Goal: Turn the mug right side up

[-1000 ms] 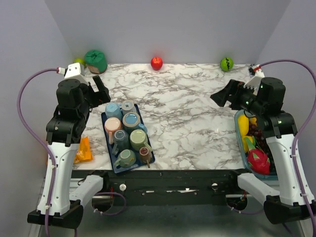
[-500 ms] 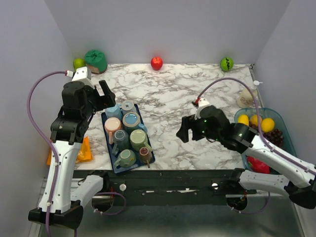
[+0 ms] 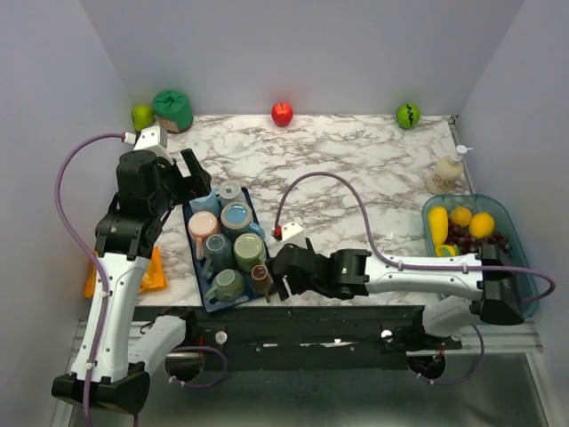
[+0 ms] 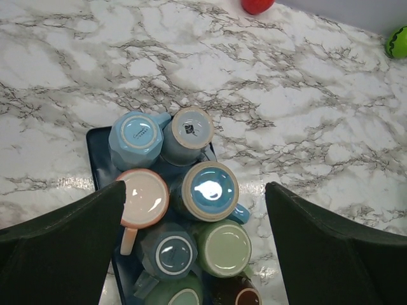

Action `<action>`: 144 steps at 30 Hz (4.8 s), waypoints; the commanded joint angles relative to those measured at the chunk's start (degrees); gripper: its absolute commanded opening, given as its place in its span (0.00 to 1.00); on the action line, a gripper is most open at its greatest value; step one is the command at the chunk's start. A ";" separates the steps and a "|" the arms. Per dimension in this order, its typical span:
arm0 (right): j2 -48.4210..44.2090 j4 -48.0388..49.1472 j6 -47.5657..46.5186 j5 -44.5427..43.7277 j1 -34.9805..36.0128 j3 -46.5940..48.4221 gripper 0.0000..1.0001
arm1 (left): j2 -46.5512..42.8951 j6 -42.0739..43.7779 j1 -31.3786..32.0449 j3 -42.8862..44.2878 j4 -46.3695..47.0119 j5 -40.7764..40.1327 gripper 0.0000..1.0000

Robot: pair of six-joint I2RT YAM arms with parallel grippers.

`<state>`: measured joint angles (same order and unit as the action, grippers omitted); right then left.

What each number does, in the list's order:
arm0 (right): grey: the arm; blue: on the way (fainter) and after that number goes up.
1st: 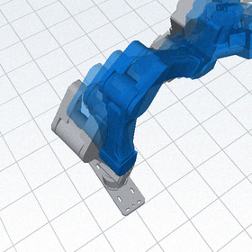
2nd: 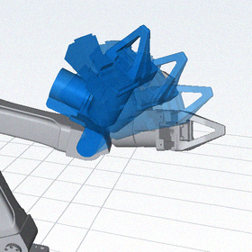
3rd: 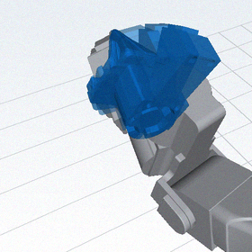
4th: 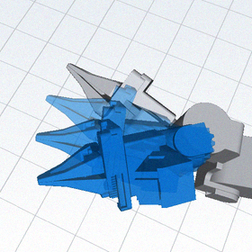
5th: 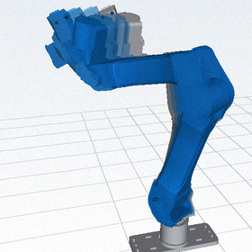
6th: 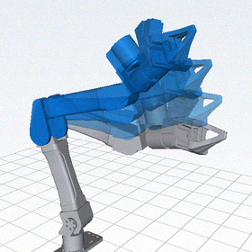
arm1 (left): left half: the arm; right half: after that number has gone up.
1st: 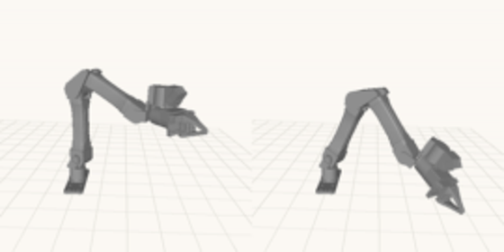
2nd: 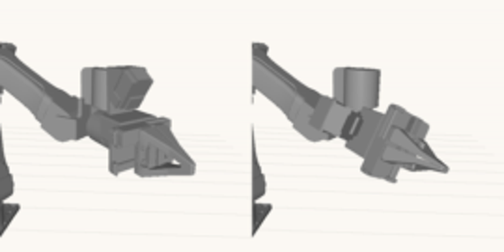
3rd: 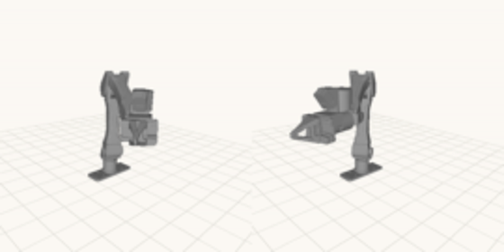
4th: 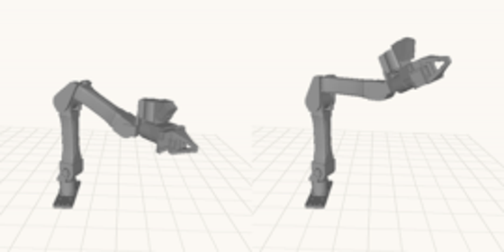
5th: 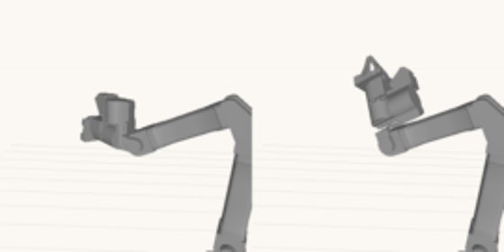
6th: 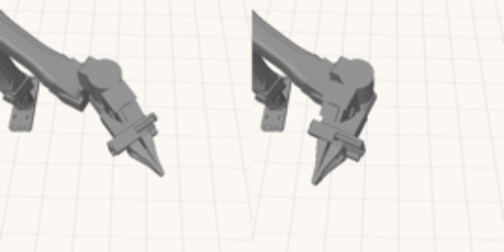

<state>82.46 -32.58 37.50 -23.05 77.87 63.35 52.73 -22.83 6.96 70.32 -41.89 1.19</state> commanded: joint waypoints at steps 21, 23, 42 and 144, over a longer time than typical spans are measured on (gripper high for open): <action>22.04 2.17 14.62 -7.27 5.72 10.21 0.43 | -1.75 -3.62 -0.11 -4.49 1.11 1.36 0.99; 22.75 1.99 14.54 -8.06 5.72 10.21 0.42 | -1.93 -3.63 -0.02 -4.58 0.93 1.36 0.99; 26.88 1.38 13.92 -11.14 5.63 12.67 0.11 | -3.25 -3.54 0.95 -4.67 -1.27 -0.66 0.99; -18.64 17.81 2.14 8.82 -21.53 13.65 0.52 | 18.11 -54.44 26.17 -5.90 88.58 27.90 0.00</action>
<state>63.26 -4.89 38.28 -12.10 55.07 80.73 72.23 -83.02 32.40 62.35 49.39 34.98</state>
